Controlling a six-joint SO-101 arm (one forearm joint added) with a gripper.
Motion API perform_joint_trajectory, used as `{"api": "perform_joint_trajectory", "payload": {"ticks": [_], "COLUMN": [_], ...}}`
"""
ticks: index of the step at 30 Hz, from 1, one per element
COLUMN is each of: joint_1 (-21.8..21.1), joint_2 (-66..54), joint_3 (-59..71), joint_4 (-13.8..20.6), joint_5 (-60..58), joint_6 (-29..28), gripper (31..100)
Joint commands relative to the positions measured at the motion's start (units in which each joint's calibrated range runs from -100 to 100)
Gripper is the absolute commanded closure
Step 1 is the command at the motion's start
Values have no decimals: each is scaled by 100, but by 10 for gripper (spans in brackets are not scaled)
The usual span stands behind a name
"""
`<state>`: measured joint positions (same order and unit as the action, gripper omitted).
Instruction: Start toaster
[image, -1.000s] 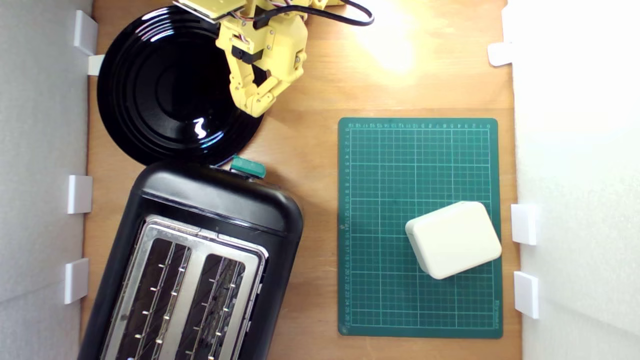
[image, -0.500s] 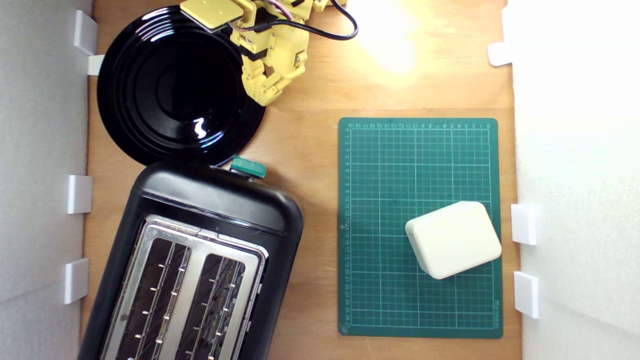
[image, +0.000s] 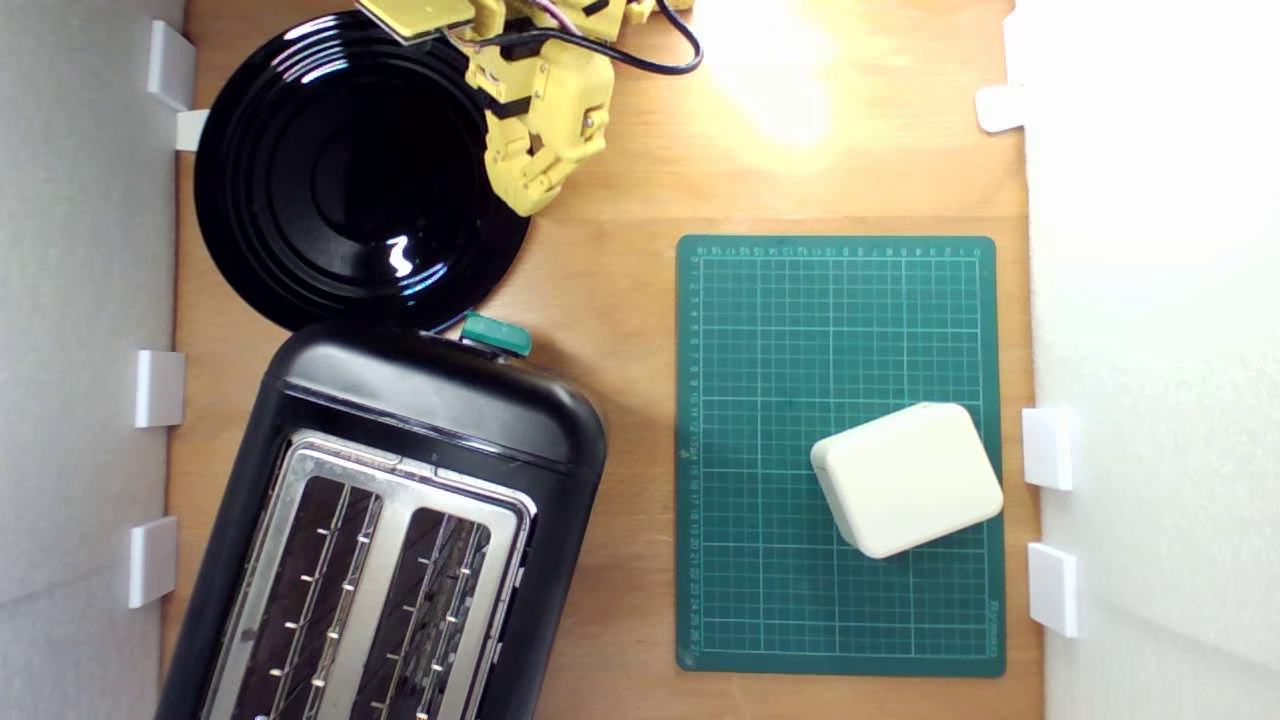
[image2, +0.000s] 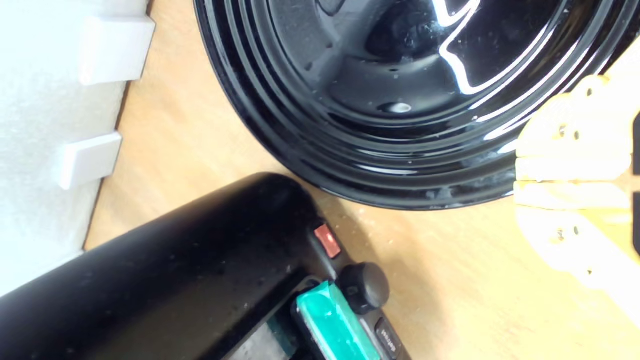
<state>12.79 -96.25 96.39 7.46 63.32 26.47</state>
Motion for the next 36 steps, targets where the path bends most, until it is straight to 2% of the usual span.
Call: {"api": "perform_joint_trajectory", "payload": {"ticks": [1, 4, 7, 10, 23, 32, 36], "joint_1": [23, 7, 15, 31, 15, 7, 7], "joint_2": [-92, -250, -275, -267, -275, -284, -284], "joint_3": [80, 107, 125, 252, 334, 334, 334], "joint_4": [60, 32, -371, -521, -540, -540, -409], "joint_5": [88, 79, 36, -186, -1223, -1146, -1146], "joint_6": [-244, -301, -228, -139, -123, -165, -149], "gripper": [989, 989, 989, 989, 989, 989, 989]}}
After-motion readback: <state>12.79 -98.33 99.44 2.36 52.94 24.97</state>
